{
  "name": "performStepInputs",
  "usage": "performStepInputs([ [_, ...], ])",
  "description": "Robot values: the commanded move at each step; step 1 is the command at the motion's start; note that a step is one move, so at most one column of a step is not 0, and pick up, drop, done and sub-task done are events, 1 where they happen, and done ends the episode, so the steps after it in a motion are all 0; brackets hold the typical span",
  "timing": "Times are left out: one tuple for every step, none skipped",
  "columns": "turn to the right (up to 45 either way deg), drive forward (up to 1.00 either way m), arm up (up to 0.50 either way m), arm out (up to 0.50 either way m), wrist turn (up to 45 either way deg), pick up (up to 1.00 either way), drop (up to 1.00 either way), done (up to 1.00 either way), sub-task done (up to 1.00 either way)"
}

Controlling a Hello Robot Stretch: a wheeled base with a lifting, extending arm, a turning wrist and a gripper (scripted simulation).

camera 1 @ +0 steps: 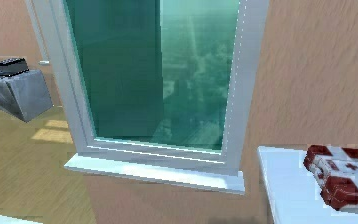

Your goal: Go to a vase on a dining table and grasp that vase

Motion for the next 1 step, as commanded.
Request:
performStepInputs([
  [0.0, 0.0, 0.0, 0.0, 0.0, 0.0, 0.0, 1.0, 0.0],
])
